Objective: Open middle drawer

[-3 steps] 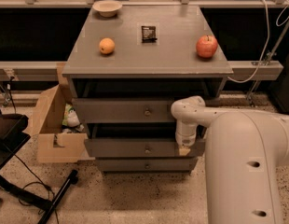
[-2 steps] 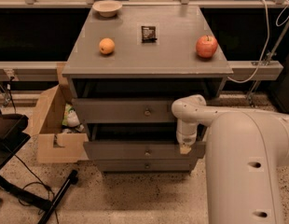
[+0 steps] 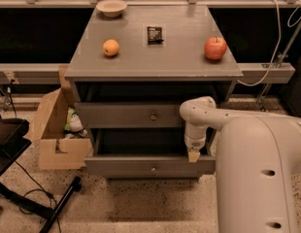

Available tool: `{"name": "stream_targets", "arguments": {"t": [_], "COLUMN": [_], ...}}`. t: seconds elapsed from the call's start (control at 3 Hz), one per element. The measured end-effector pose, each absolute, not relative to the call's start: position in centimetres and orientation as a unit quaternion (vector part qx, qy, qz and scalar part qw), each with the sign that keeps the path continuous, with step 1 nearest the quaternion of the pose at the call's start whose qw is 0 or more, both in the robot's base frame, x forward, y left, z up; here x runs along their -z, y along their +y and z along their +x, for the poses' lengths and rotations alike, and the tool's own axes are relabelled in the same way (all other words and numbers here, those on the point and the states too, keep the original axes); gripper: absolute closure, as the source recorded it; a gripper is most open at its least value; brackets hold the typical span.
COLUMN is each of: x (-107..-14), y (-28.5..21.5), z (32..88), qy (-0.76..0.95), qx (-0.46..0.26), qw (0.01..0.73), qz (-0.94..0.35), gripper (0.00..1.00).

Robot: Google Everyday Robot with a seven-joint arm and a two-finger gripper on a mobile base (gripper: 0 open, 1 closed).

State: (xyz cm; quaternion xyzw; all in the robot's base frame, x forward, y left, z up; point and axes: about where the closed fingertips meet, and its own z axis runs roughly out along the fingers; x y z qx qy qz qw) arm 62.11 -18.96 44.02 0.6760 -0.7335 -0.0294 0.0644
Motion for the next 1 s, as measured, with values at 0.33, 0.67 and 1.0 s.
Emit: {"name": "stream_targets", "arguments": {"t": [0.33,0.67,1.0], "x": [-44.27,-44.02,-44.14], "y": [-19.68,-19.67,-19.69], "z": [59.45,59.31,59.26], "qy": [-0.742,-0.743,-0.743], "qx": [0.075,0.077,0.077], "qw": [0.065,0.067,0.067], "qz": [0.663,0.662,0.662], "gripper": [1.0,0.82,0.58]}}
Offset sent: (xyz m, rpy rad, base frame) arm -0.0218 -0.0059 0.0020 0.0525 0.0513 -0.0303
